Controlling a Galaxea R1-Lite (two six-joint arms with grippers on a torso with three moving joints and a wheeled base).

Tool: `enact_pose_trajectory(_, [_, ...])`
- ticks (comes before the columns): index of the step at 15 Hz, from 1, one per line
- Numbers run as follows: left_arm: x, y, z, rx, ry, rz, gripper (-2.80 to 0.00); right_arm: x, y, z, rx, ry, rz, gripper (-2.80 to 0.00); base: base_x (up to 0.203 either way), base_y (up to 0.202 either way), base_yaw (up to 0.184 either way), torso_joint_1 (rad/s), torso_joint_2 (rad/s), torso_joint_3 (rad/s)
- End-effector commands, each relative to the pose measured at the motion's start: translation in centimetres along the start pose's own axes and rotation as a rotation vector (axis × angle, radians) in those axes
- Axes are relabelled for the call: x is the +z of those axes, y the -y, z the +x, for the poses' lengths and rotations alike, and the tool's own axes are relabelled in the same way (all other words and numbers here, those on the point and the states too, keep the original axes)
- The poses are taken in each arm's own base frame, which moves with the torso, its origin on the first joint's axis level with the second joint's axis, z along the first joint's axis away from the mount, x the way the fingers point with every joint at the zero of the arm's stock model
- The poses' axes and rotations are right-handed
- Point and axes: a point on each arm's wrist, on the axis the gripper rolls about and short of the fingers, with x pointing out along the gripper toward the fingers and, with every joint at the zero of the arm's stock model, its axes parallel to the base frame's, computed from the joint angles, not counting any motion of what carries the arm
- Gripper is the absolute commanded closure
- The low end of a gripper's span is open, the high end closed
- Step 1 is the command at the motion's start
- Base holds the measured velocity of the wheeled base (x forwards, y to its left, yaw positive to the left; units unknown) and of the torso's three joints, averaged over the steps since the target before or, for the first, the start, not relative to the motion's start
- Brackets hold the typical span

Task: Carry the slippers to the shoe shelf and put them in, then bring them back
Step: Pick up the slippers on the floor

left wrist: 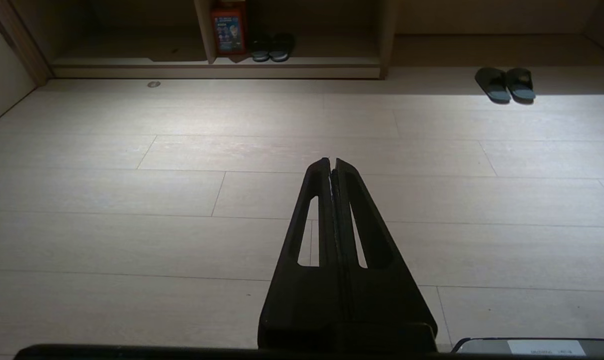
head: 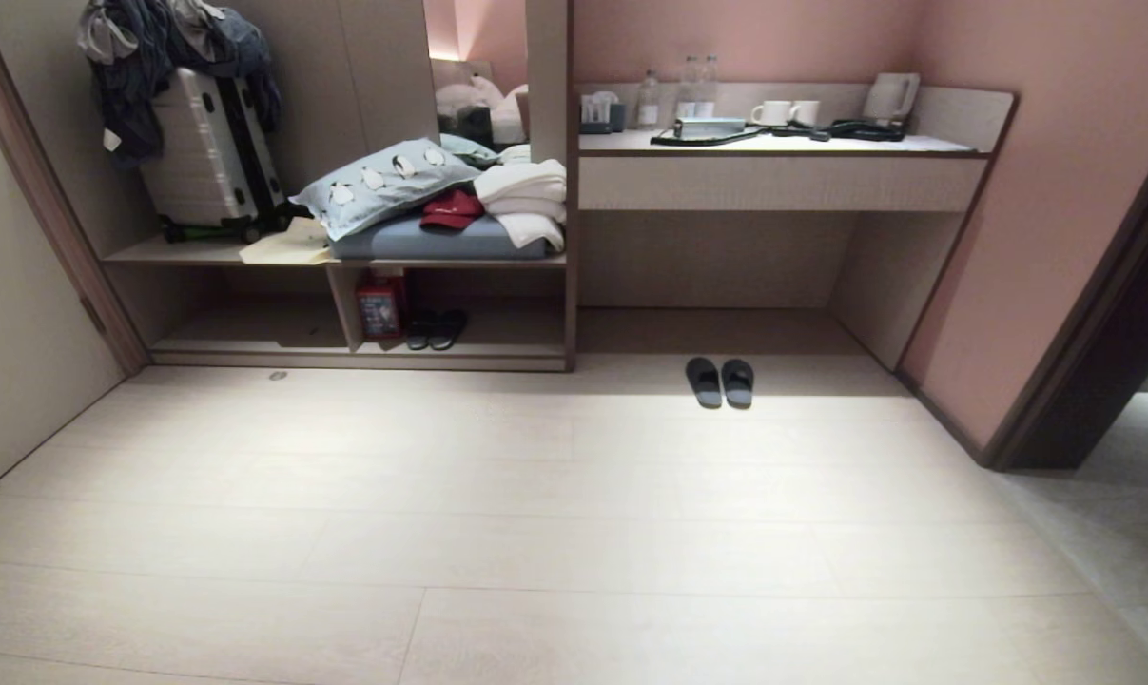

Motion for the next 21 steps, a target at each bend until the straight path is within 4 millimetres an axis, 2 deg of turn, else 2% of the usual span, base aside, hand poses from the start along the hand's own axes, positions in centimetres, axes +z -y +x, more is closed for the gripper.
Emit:
enact_pose_trajectory(1, [-0.04, 0.0, 0.02, -0.001, -0.002, -0.002, 0.0, -0.04, 0.0, 0.02, 0.0, -0.003, 0.0, 0.0, 0.0, 0.0, 0.0, 0.0, 0.0, 0.0])
enact_pose_trajectory(12, [-0.04, 0.0, 0.02, 0.001, -0.002, -0.004, 0.0, -0.04, 0.0, 0.02, -0.001, -0.003, 0.001, 0.0, 0.005, 0.0, 0.0, 0.0, 0.0, 0.001])
enact_pose_trajectory(21, [-0.04, 0.0, 0.02, 0.001, -0.002, -0.004, 0.0, -0.04, 0.0, 0.02, -0.001, -0.003, 0.001, 0.0, 0.191, 0.0, 0.0, 0.001, 0.0, 0.002])
